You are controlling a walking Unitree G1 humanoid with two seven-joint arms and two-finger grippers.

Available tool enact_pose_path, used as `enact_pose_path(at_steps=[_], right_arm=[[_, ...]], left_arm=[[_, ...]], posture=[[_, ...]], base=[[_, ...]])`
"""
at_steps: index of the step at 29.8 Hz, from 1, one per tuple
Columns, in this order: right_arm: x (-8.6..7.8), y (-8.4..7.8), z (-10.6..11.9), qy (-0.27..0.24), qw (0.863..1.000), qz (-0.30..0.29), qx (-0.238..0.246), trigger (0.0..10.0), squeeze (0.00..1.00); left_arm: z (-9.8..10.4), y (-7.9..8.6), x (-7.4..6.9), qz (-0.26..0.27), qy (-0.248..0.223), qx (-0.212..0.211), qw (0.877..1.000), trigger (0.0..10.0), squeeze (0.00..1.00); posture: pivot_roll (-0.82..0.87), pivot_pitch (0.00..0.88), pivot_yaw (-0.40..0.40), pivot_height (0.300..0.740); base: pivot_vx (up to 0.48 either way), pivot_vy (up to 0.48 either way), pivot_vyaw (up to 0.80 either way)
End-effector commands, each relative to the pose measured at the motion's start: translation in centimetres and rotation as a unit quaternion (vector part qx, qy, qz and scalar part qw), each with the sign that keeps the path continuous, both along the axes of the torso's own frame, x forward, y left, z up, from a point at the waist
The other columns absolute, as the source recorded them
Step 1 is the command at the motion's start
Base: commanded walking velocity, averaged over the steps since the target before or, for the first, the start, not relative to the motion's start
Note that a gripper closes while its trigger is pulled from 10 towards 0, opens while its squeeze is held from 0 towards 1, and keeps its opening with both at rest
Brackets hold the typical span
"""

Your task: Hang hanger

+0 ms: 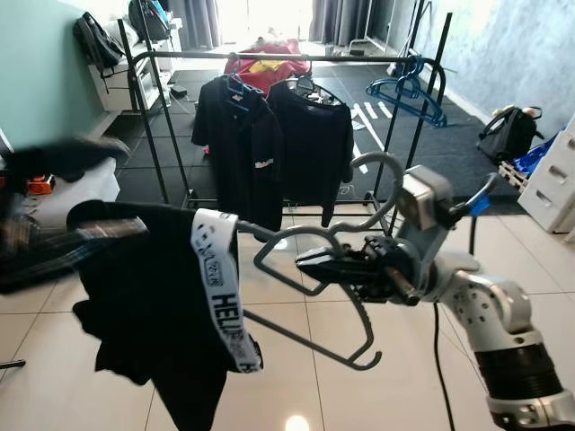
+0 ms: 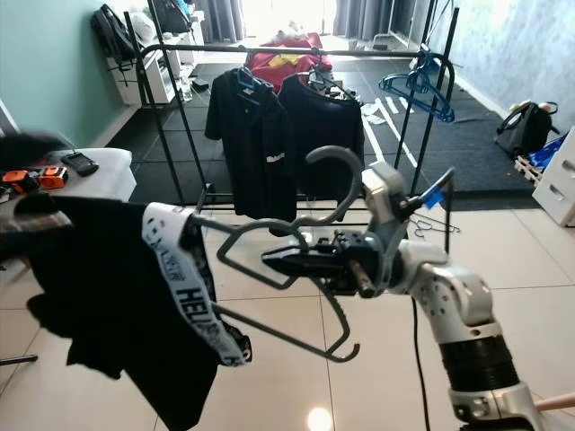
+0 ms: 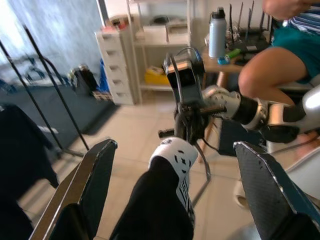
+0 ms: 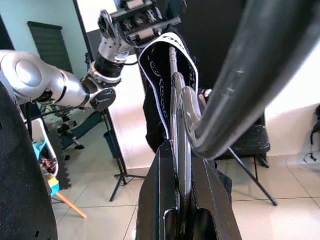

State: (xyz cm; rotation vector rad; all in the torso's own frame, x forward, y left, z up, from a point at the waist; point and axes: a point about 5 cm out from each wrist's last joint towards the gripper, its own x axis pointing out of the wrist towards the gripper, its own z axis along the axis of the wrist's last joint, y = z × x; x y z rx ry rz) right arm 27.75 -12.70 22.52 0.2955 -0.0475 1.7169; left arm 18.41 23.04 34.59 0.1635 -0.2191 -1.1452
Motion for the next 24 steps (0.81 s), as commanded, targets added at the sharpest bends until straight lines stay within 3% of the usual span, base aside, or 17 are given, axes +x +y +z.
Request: enact_pose_path(at_steps=[1, 2, 7, 16, 17, 18, 20, 21, 24], right_arm=[[0.0, 0.1, -0.2, -0.004, 1.000, 0.000, 0.001, 10.0, 0.00], [0.0, 0.1, -0.2, -0.004, 1.000, 0.000, 0.001, 10.0, 0.00], [-0.3, 0.6, -1.1, 0.001, 1.000, 0.005, -0.022, 10.0, 0.00], [-0.3, 0.6, -1.5, 0.001, 0.999, 0.003, -0.036, 10.0, 0.00], [-0.3, 0.7, -1.6, 0.002, 0.999, 0.003, -0.039, 10.0, 0.00], [-0.3, 0.7, -1.6, 0.002, 0.999, 0.002, -0.042, 10.0, 0.00], [-0.3, 0.7, -1.6, 0.002, 0.999, 0.002, -0.042, 10.0, 0.00], [-0.3, 0.7, -1.8, 0.001, 0.999, 0.002, -0.049, 10.0, 0.00], [-0.3, 0.8, -2.2, -0.001, 0.998, 0.001, -0.064, 10.0, 0.00]], left_arm=[[-0.4, -0.3, 0.3, 0.002, 0.021, 0.028, 0.999, 10.0, 0.00], [-0.4, -0.3, 0.3, 0.002, 0.021, 0.028, 0.999, 10.0, 0.00], [-3.9, -0.8, 2.0, 0.064, 0.058, 0.107, 0.990, 10.0, 0.00], [-5.9, -0.2, 2.9, 0.107, 0.088, 0.165, 0.977, 10.0, 0.00], [-6.4, -0.2, 2.8, 0.106, 0.096, 0.181, 0.973, 3.9, 0.00], [-6.8, -0.2, 2.7, 0.103, 0.102, 0.191, 0.971, 0.7, 0.00], [-6.8, -0.2, 2.7, 0.103, 0.102, 0.191, 0.971, 0.7, 0.00], [-7.3, -0.2, 2.6, 0.098, 0.110, 0.207, 0.967, 0.0, 0.00], [-8.1, -0.4, 2.5, 0.087, 0.121, 0.223, 0.963, 0.0, 0.00]], posture=[[0.00, 0.000, 0.015, 0.740], [0.00, 0.000, 0.015, 0.740], [-0.01, 0.000, 0.015, 0.740], [-0.01, 0.000, 0.011, 0.740], [-0.01, 0.000, 0.008, 0.740], [-0.01, 0.000, 0.008, 0.740], [-0.01, 0.000, 0.008, 0.740], [-0.01, 0.000, 0.008, 0.740], [-0.02, 0.000, 0.007, 0.740]], base=[[0.000, 0.000, 0.00], [0.000, 0.000, 0.00], [0.000, 0.000, 0.00], [0.000, 0.000, 0.00], [0.000, 0.000, 0.00], [0.000, 0.000, 0.00], [0.000, 0.000, 0.00], [0.000, 0.000, 0.00], [0.000, 0.000, 0.00]])
